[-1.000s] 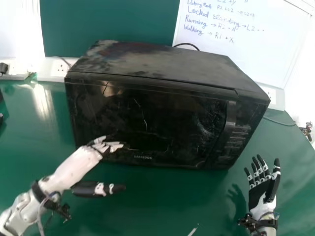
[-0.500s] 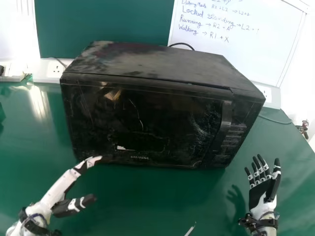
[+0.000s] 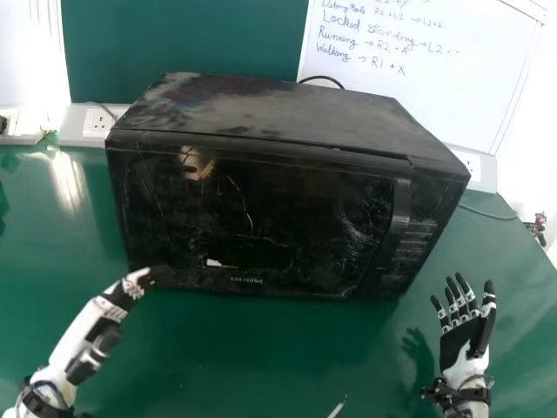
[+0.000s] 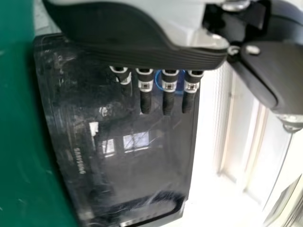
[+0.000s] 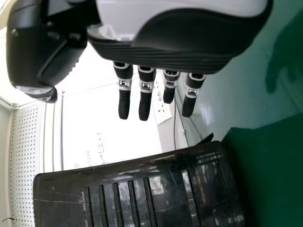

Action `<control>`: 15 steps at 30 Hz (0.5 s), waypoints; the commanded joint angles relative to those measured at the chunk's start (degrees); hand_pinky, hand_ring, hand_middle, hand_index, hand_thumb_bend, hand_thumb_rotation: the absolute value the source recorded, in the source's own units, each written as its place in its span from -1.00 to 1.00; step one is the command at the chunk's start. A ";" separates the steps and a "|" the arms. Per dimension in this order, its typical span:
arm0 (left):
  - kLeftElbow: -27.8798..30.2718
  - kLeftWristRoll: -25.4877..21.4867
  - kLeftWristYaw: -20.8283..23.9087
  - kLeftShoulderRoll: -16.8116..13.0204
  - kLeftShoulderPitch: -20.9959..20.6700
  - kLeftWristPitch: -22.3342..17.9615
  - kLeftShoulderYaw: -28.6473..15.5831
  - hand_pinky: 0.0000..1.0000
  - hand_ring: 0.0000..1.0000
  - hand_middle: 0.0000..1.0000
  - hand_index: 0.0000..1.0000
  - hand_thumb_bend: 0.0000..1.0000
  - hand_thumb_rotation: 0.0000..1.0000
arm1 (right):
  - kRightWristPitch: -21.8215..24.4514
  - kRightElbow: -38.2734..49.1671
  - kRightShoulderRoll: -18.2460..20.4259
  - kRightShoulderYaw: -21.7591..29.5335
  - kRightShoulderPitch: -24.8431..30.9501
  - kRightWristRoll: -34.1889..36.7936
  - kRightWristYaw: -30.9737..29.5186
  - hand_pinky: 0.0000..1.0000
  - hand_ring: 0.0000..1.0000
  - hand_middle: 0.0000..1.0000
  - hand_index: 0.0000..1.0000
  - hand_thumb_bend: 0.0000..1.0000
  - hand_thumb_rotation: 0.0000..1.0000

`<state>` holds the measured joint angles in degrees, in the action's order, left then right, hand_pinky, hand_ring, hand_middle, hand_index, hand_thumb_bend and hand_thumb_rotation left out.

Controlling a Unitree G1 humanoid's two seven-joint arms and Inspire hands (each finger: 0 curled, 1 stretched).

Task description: Put biscuit inside oven

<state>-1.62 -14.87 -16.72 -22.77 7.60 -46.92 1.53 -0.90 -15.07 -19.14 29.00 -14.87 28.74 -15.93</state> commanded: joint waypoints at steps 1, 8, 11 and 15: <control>-1.23 -5.07 -3.11 1.65 1.00 -0.52 0.52 0.84 0.86 0.90 0.90 0.80 0.79 | -0.30 0.06 0.56 0.50 0.01 0.78 0.00 0.72 0.78 0.72 0.66 0.51 0.20; 2.04 -22.27 -9.18 8.42 5.50 8.02 -2.24 0.84 0.82 0.87 0.81 0.67 0.80 | -0.08 0.12 0.57 0.40 -0.10 0.54 0.68 0.62 0.75 0.69 0.62 0.59 0.18; 4.98 -23.73 -8.18 10.68 8.07 11.61 -4.06 0.80 0.83 0.89 0.88 0.67 0.87 | -0.35 0.13 0.47 0.26 -0.16 0.15 0.77 0.63 0.75 0.69 0.62 0.58 0.20; 8.80 -24.67 -7.25 13.33 10.46 15.31 -6.17 0.85 0.86 0.90 0.93 0.65 0.95 | -0.56 -0.16 0.23 0.52 -0.29 0.51 0.17 0.61 0.75 0.70 0.64 0.56 0.20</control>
<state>5.63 -38.72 -24.23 -10.22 16.73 -32.75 -3.48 -0.85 -15.06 -18.85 29.02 -14.98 28.80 -15.46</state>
